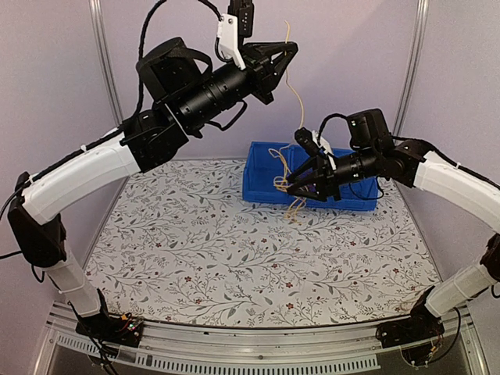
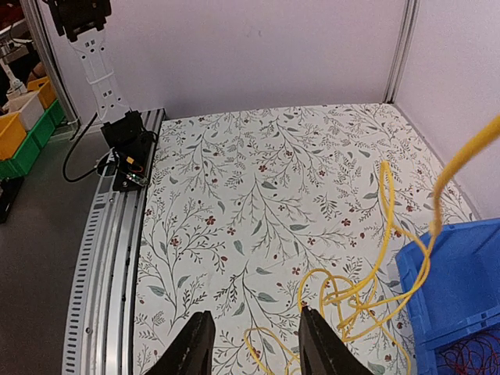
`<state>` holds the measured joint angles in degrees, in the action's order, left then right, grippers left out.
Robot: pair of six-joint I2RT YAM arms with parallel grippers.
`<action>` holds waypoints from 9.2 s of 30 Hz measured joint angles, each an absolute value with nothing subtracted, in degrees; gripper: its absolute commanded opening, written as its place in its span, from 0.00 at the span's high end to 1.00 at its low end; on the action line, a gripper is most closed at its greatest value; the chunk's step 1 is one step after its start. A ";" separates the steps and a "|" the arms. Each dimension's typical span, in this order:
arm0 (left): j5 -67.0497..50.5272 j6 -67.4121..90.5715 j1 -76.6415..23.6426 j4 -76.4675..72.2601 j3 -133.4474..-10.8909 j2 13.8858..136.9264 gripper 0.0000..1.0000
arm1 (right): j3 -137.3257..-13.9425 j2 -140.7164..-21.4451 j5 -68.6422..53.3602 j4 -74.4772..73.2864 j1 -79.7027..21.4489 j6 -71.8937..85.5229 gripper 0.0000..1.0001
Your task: Untangle the cables
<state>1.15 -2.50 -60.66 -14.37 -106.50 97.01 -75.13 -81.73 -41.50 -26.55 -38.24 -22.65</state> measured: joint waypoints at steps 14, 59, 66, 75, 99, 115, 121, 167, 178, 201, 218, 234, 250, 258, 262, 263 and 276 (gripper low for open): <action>0.69 0.95 -60.69 -16.40 -100.92 97.01 1.00 | -75.40 -78.39 -36.97 -29.67 -38.24 -23.81 0.36; -0.58 30.02 -59.07 -51.96 -51.46 99.46 0.55 | -86.74 -88.14 -47.18 -26.06 -32.86 -12.93 1.00; 0.69 37.67 -57.32 -51.96 -54.33 103.74 1.00 | -88.07 -88.14 -47.33 -26.50 -32.71 -12.82 1.00; 5.58 43.35 -52.07 -50.02 -48.47 108.75 1.00 | -104.68 -88.97 -52.69 -28.64 -25.82 -11.73 1.00; 18.44 61.08 -41.34 -30.33 -22.57 91.68 1.00 | -127.39 -92.71 -52.31 -23.53 6.98 -5.10 1.00; 24.14 72.16 -40.32 -23.22 -18.44 86.43 1.00 | -130.15 -93.23 -41.69 -18.48 13.85 -2.63 1.00; 25.54 75.05 -40.32 -22.81 -16.51 84.68 1.00 | -132.07 -93.49 -34.26 -19.20 15.11 -6.04 1.00; 41.63 52.27 -52.36 3.97 -30.11 71.13 0.50 | -139.52 -98.72 -42.65 -24.23 -10.09 -9.96 1.00; 35.62 39.03 -53.23 -11.97 -24.36 66.98 0.44 | -141.97 -105.62 -39.38 -23.42 -19.46 -14.44 1.00; 16.64 22.37 -52.07 -29.74 -37.21 83.24 0.35 | -85.41 -102.06 -46.96 -25.15 -28.73 -21.06 0.50; -5.96 35.70 -47.55 -23.03 -58.43 109.27 0.43 | -73.34 -92.25 -38.39 -32.73 -21.04 -26.83 0.39; -5.37 42.33 -47.40 -6.13 -78.35 124.20 0.55 | -53.58 -80.93 -42.59 -18.65 -5.96 -24.01 0.39; -5.28 41.71 -47.62 7.84 -90.54 131.17 1.00 | -53.58 -80.95 -43.83 -16.60 -5.45 -23.83 0.39; -2.09 37.01 -47.44 7.16 -84.82 119.26 1.00 | -53.58 -81.21 -43.81 -16.51 -5.45 -23.83 0.39; -0.47 33.43 -46.96 5.56 -87.64 111.85 1.00 | -53.58 -81.60 -43.79 -16.45 -5.45 -23.83 0.39; -0.16 32.36 -46.68 5.04 -89.38 110.76 1.00 | -53.58 -81.62 -43.79 -16.45 -5.45 -23.83 0.39; 5.04 18.52 -39.16 2.31 -120.33 124.05 1.00 | -53.58 -81.97 -42.57 -16.29 -5.43 -24.05 0.39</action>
<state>5.04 18.52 -39.16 2.31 -120.33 124.05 -53.58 -81.97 -42.57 -16.29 -5.43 -24.05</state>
